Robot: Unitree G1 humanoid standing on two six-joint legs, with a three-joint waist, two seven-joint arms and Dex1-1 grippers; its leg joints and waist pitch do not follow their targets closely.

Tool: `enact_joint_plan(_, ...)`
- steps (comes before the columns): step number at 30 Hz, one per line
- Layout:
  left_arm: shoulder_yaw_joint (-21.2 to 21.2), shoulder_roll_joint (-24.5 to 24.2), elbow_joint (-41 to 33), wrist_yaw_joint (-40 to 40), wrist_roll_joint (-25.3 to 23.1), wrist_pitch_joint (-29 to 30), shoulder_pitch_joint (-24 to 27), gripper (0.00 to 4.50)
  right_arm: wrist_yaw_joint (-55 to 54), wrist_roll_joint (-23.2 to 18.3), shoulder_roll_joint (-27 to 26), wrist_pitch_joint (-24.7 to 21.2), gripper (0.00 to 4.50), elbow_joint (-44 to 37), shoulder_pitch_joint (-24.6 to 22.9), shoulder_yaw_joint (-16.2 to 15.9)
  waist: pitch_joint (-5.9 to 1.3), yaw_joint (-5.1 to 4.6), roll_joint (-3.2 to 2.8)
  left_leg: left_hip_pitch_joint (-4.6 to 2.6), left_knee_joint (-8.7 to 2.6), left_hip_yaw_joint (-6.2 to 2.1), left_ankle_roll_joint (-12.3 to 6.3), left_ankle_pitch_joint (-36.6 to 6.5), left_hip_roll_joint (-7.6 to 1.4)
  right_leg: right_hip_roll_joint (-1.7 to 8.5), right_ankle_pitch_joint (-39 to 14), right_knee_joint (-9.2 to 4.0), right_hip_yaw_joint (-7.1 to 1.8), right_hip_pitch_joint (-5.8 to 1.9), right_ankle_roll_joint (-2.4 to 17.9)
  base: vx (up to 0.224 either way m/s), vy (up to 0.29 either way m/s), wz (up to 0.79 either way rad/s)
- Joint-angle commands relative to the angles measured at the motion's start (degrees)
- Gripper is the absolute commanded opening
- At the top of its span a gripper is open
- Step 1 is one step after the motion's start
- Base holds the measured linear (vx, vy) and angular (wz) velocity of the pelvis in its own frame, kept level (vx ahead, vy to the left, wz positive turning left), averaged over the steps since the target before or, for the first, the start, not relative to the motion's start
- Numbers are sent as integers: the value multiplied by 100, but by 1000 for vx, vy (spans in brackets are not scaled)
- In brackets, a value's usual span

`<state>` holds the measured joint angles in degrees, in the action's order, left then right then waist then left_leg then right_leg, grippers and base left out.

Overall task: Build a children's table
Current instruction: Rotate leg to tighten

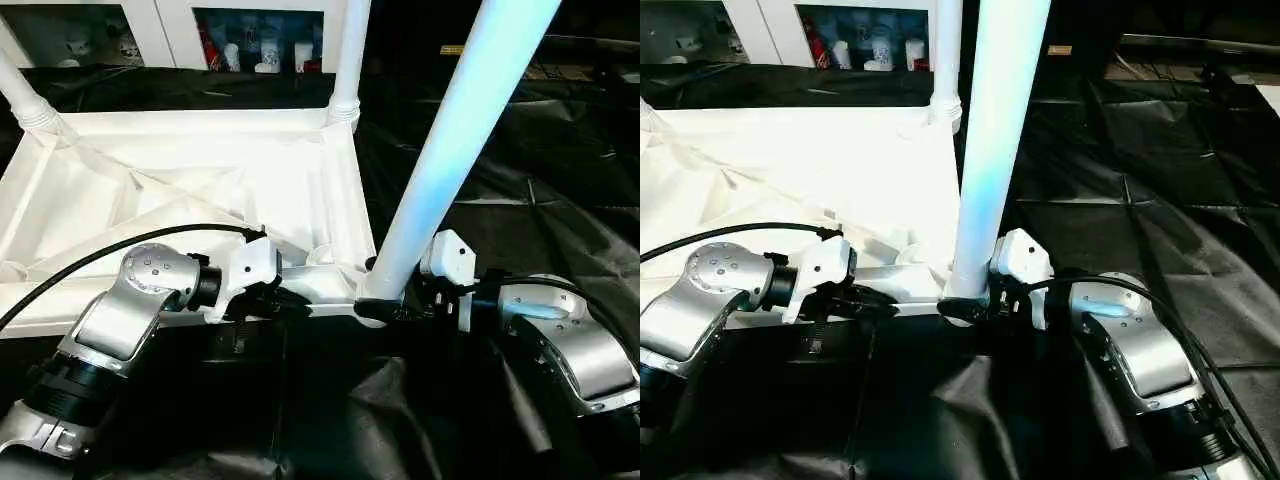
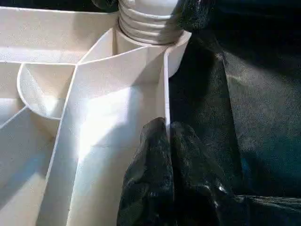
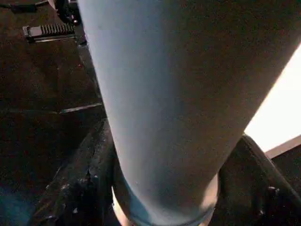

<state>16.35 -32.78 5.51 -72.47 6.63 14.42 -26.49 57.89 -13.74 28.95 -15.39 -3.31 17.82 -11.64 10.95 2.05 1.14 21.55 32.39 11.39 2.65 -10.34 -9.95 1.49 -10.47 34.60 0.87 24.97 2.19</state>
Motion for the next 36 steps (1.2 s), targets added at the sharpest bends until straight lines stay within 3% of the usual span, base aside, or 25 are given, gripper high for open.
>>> enact_joint_plan(1, 95, 64, 1, -36, 82, -57, 42, 0, 106, 63, -43, 25, 261, 52, -147, -211, -398, 0, 15, -86, -269, -135, -733, -195, -316, 577, 94, -274, -312, -401, 1461, 0, 0, 0)
enact_joint_plan(4, 88, 121, 98, 143, -4, 33, 21, 0, -235, 19, -272, -88, 261, 215, -197, -90, -386, -10, 22, -78, -272, -134, -710, -263, -311, 584, -80, -293, -313, -394, 1454, 0, 0, 0)
enact_joint_plan(6, 50, 278, 282, 495, -119, 233, -69, 0, -845, 140, -602, -158, 261, 534, -202, 43, -350, -15, 22, -92, -290, -135, -586, -488, -311, 589, -572, -357, -309, -361, 1409, 0, 0, 0)
enact_joint_plan(8, 39, 392, 406, 674, -171, 311, -141, 0, -1127, 193, -773, -220, 261, 653, -208, 72, -326, -27, 45, -102, -307, -147, -390, -766, -298, 600, -1287, -424, -315, -356, 1265, 0, 0, 0)
enact_joint_plan(10, 68, 630, 651, 1045, -331, 429, -303, 0, -1843, 356, -1178, -356, 260, 843, -140, 136, -268, -35, 28, -155, -349, -166, -182, -1154, -298, 609, -2364, -533, -314, -278, 976, 0, 0, 0)
enact_joint_plan(13, 116, 836, 858, 1344, -470, 531, -447, 0, -2435, 476, -1543, -528, 260, 975, -51, 184, -255, -41, 28, -150, -396, -220, -47, -1319, -292, 643, -3037, -588, -320, -276, 692, -34, 1, -2)
enact_joint_plan(17, 186, 1268, 1336, 1906, -702, 676, -777, 0, -3758, 836, -2296, -792, 260, 1575, 335, 351, -235, -77, 4, -190, -442, -262, 58, -1631, -273, 664, -3636, -675, -293, -226, 494, 0, 0, 0)
enact_joint_plan(20, 185, 1526, 1587, 2219, -770, 779, -963, 0, -4414, 932, -2697, -857, 260, 1975, 581, 450, -234, -90, -13, -194, -485, -298, 148, -1723, -276, 682, -3709, -697, -271, -237, 405, 0, 0, 0)
enact_joint_plan(22, 210, 1668, 1714, 2323, -819, 800, -1056, 0, -4671, 974, -2928, -862, 260, 2166, 711, 432, -251, -90, -17, -225, -504, -295, 155, -1756, -296, 684, -3456, -705, -272, -228, 426, 0, 0, 0)
enact_joint_plan(24, 238, 1724, 1767, 2343, -844, 795, -1089, 0, -4722, 1008, -3033, -813, 260, 2243, 768, 376, -236, -85, -9, -218, -534, -288, 150, -1819, -302, 669, -3135, -687, -280, -225, 464, 0, 0, 0)
enact_joint_plan(25, 270, 1769, 1792, 2339, -865, 795, -1117, 0, -4680, 1035, -3145, -719, 260, 2263, 818, 268, -241, -86, 24, -236, -530, -279, 128, -1909, -296, 676, -3163, -695, -295, -214, 450, 0, 0, 0)
enact_joint_plan(27, 271, 1794, 1809, 2315, -882, 777, -1135, 0, -4581, 969, -3238, -656, 260, 2196, 809, 279, -229, -80, 30, -231, -541, -290, 79, -1963, -284, 697, -3316, -704, -296, -210, 412, 0, 0, 0)
enact_joint_plan(28, 271, 1794, 1809, 2315, -882, 777, -1135, 0, -4581, 969, -3238, -656, 315, 2196, 809, 279, -232, -78, 32, -231, -543, -292, 59, -1974, -284, 707, -3364, -712, -299, -209, 391, 0, 0, 0)
enact_joint_plan(31, 273, 1754, 1799, 2263, -915, 750, -1120, 0, -4516, 899, -3263, -608, 335, 2053, 774, 378, -229, -82, 21, -252, -548, -293, 12, -2035, -300, 722, -3454, -735, -313, -162, 368, 0, 0, 0)
enact_joint_plan(34, 307, 1646, 1684, 2108, -915, 667, -1060, 0, -4380, 914, -3079, -550, 374, 1812, 764, 343, -231, -75, 39, -235, -558, -295, 2, -2036, -301, 729, -3490, -737, -319, -165, 333, 0, 0, 0)
enact_joint_plan(36, 308, 1636, 1670, 2094, -912, 668, -1054, 0, -4337, 906, -3053, -545, 376, 1779, 756, 331, -231, -71, 45, -234, -554, -290, -25, -2024, -303, 741, -3512, -747, -328, -166, 317, 0, 0, 0)
